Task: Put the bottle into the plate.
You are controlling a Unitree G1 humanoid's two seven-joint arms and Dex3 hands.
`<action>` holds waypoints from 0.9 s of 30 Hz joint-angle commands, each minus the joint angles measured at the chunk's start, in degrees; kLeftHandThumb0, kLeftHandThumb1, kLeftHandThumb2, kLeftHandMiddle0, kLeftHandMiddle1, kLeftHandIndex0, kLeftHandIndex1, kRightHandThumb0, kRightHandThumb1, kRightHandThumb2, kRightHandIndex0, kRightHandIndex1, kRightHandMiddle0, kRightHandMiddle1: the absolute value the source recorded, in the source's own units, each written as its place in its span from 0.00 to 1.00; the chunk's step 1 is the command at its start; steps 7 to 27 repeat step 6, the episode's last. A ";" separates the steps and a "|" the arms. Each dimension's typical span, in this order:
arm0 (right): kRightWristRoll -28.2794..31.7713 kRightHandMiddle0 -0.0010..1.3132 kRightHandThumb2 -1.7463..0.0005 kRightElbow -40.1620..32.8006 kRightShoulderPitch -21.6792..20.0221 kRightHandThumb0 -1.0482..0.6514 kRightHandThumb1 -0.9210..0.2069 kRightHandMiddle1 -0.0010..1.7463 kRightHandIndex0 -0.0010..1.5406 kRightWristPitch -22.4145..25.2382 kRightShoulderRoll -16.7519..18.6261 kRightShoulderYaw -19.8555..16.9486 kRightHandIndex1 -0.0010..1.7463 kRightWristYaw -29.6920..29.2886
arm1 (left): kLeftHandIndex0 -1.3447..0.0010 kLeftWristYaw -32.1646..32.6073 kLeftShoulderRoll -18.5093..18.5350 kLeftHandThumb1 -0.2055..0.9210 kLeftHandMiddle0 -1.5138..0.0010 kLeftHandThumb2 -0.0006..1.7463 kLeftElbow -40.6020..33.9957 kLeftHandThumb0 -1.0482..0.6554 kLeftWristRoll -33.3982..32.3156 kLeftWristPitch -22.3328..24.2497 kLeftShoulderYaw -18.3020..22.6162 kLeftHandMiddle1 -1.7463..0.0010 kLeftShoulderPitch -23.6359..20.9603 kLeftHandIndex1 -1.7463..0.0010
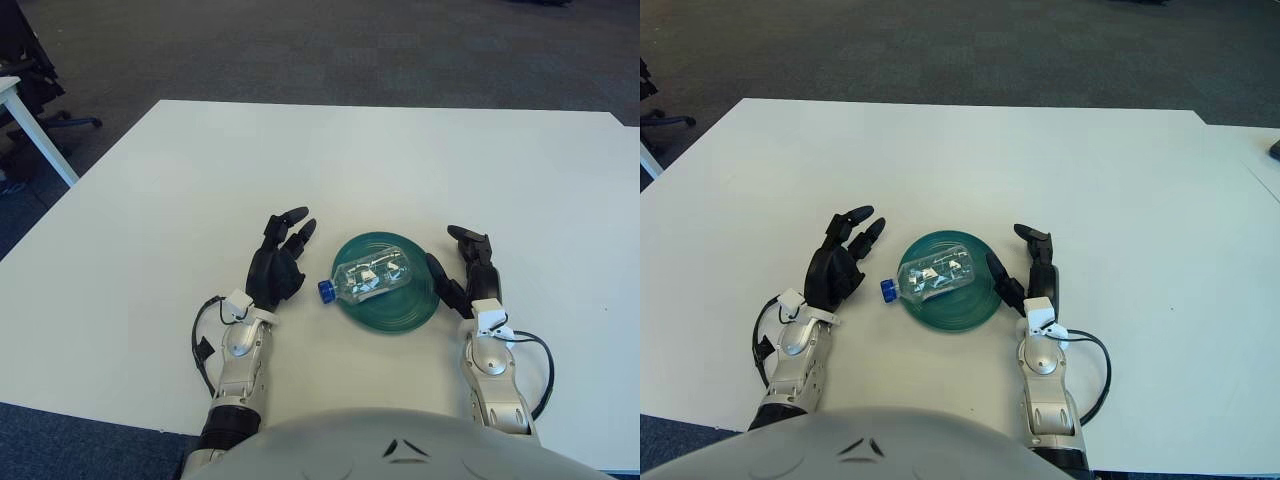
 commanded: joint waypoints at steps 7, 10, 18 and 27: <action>0.80 0.00 0.80 0.32 0.37 0.25 0.00 0.54 0.24 1.16 0.02 -0.37 0.24 0.75 | 0.94 0.77 -0.37 1.00 0.67 0.57 6.09 0.26 -0.31 -0.17 0.98 0.91 3.47 0.41; 0.80 0.00 0.80 0.32 0.37 0.25 0.00 0.54 0.24 1.16 0.02 -0.37 0.24 0.75 | 0.94 0.77 -0.37 1.00 0.67 0.57 6.09 0.26 -0.31 -0.17 0.98 0.91 3.47 0.41; 0.80 0.00 0.80 0.32 0.37 0.25 0.00 0.54 0.24 1.16 0.02 -0.37 0.24 0.75 | 0.94 0.77 -0.37 1.00 0.67 0.57 6.09 0.26 -0.31 -0.17 0.98 0.91 3.47 0.41; 0.80 0.00 0.80 0.32 0.37 0.25 0.00 0.54 0.24 1.16 0.02 -0.37 0.24 0.75 | 0.94 0.77 -0.37 1.00 0.67 0.57 6.09 0.26 -0.31 -0.17 0.98 0.91 3.47 0.41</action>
